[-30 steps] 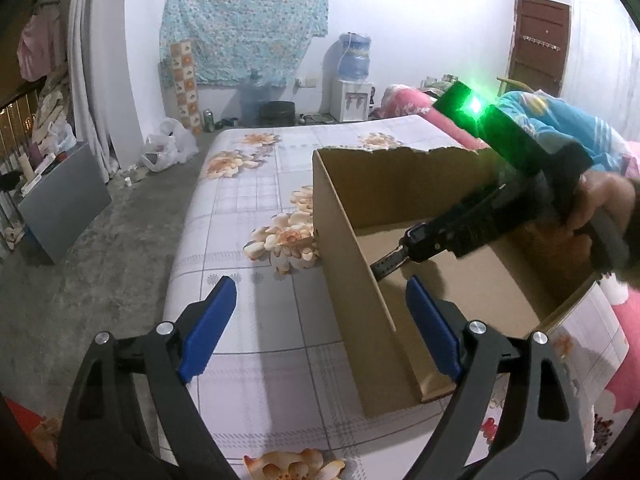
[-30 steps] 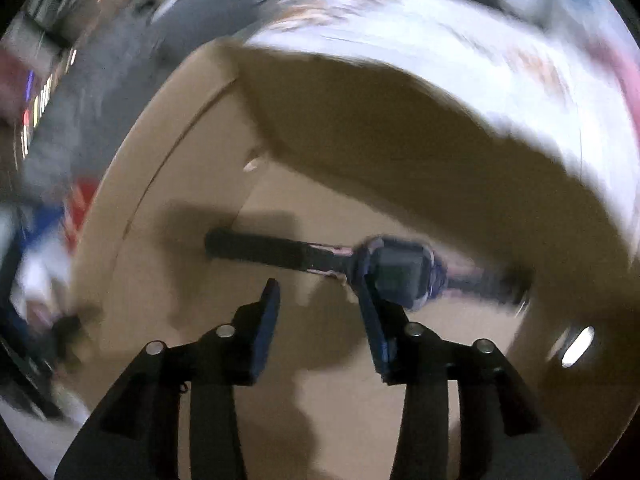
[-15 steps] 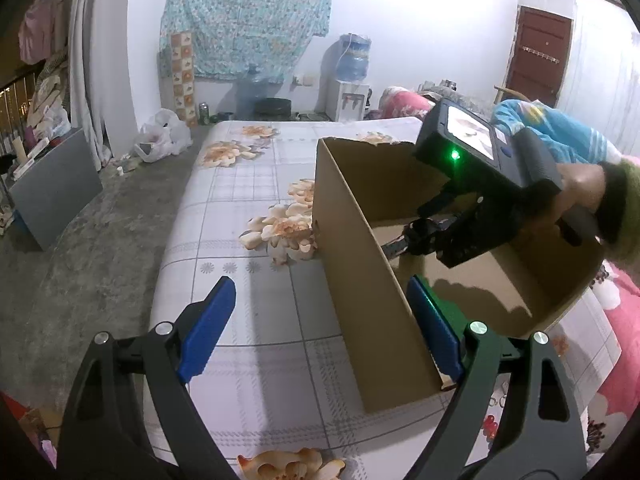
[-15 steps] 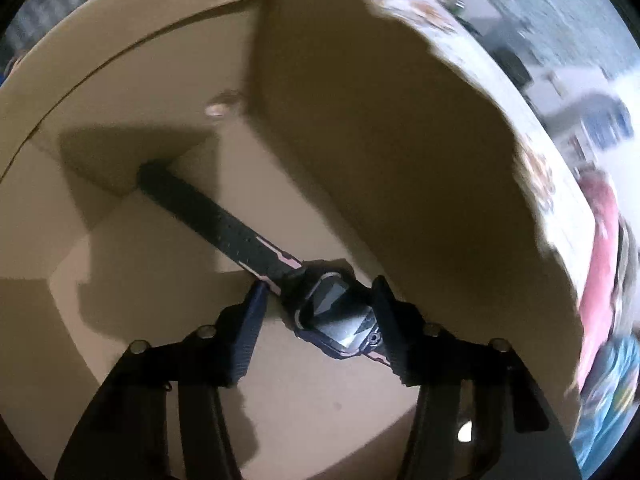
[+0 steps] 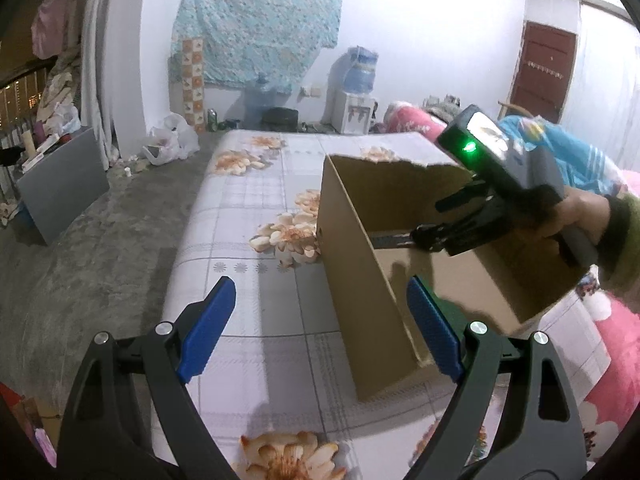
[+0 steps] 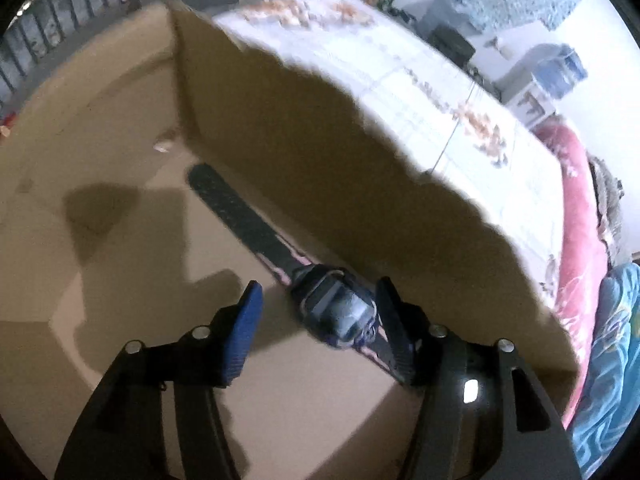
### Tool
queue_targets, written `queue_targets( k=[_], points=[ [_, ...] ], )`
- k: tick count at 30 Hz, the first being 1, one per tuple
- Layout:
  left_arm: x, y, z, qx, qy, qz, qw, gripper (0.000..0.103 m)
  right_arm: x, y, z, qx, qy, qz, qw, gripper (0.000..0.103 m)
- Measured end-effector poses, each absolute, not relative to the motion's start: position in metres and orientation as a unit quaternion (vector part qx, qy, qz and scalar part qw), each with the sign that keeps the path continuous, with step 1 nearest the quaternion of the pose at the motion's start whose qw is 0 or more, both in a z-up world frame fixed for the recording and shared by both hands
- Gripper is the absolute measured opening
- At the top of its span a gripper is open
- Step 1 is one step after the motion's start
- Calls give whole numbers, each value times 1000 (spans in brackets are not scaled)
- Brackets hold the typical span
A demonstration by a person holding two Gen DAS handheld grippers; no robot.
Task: Organize jewelry
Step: 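Move the right gripper to the multicolour bead bracelet and grasp it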
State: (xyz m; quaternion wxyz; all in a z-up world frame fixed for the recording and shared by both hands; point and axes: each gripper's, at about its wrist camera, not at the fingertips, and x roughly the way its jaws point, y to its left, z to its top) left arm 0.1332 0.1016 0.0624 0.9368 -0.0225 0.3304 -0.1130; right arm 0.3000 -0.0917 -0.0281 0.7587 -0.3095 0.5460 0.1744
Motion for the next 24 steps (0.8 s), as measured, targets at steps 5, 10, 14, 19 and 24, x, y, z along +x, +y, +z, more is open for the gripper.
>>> queue_targets(
  k=[5, 10, 14, 19, 24],
  points=[
    [94, 105, 72, -26, 317, -107, 942, 84, 246, -117, 71, -245, 458, 211, 828, 60],
    [61, 93, 55, -29, 351, -116, 929, 85, 154, -158, 122, -185, 381, 241, 873, 66],
    [44, 70, 20, -10, 407, -110, 907, 85, 99, -186, 88, -91, 416, 261, 866, 66],
    [39, 48, -17, 35, 451, -86, 888, 85, 65, -199, -4, 17, 498, 218, 839, 52],
    [41, 37, -36, 87, 468, -70, 877, 85, 55, -198, -41, 99, 522, 209, 821, 39]
  ],
)
